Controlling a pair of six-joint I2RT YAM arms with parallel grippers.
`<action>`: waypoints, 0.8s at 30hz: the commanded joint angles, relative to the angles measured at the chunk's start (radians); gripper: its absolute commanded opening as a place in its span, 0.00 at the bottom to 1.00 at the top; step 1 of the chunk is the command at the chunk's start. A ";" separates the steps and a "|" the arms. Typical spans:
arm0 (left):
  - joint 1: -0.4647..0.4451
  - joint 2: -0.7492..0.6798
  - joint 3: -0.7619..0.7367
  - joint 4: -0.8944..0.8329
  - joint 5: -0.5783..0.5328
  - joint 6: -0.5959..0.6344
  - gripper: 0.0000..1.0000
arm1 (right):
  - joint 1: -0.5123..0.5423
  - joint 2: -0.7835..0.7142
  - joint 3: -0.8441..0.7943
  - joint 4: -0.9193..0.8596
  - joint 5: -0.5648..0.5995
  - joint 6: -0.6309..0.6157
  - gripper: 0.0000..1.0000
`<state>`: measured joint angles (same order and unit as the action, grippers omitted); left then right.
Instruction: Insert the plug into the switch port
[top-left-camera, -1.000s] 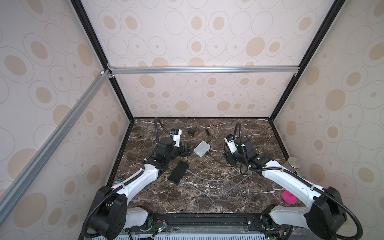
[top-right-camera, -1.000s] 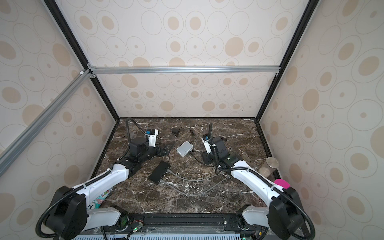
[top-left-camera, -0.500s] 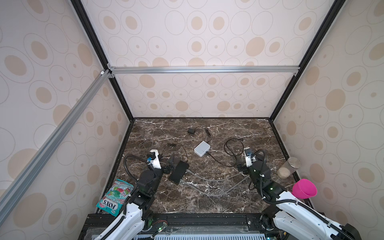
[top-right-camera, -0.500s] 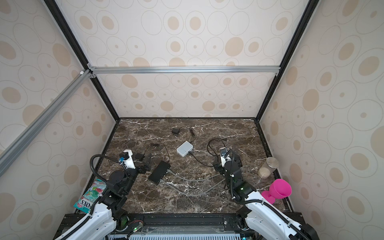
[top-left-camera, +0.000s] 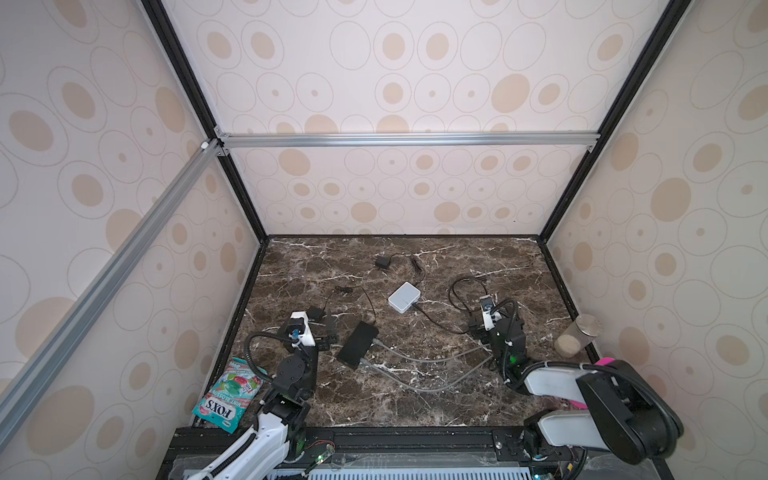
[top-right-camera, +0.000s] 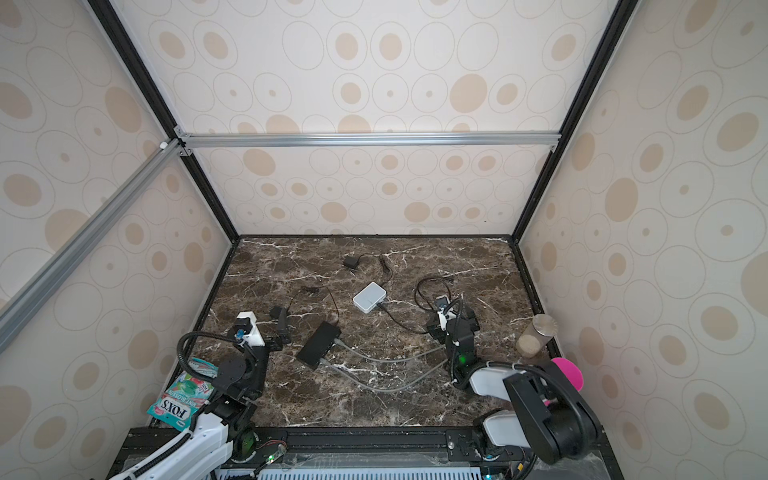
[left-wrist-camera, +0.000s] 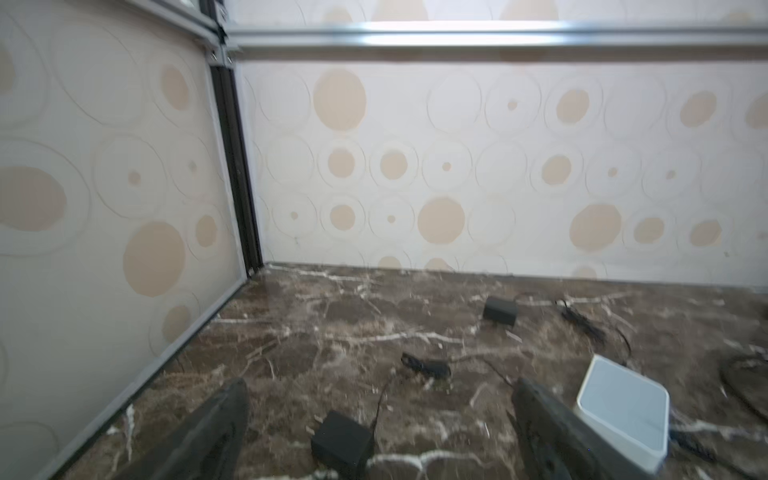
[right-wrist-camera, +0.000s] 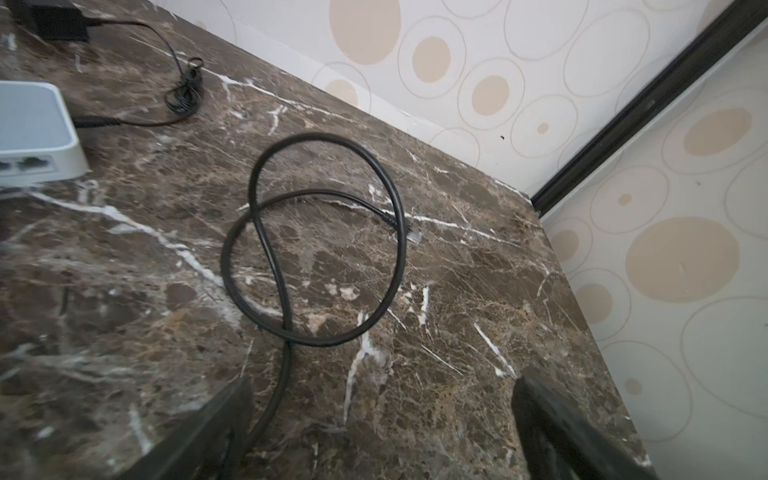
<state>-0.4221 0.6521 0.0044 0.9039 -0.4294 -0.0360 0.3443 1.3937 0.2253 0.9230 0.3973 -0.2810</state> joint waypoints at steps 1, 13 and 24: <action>0.012 0.046 -0.110 0.252 -0.074 0.100 0.98 | -0.050 0.081 -0.010 0.239 -0.078 0.050 1.00; 0.046 0.725 -0.117 0.928 -0.213 0.170 0.98 | -0.212 0.149 0.102 0.065 -0.207 0.198 1.00; 0.285 0.961 0.047 0.842 0.117 0.087 0.98 | -0.258 0.144 0.184 -0.099 -0.246 0.248 1.00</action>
<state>-0.1738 1.6325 0.0097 1.5749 -0.4267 0.0952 0.0883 1.5501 0.3969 0.8707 0.1761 -0.0494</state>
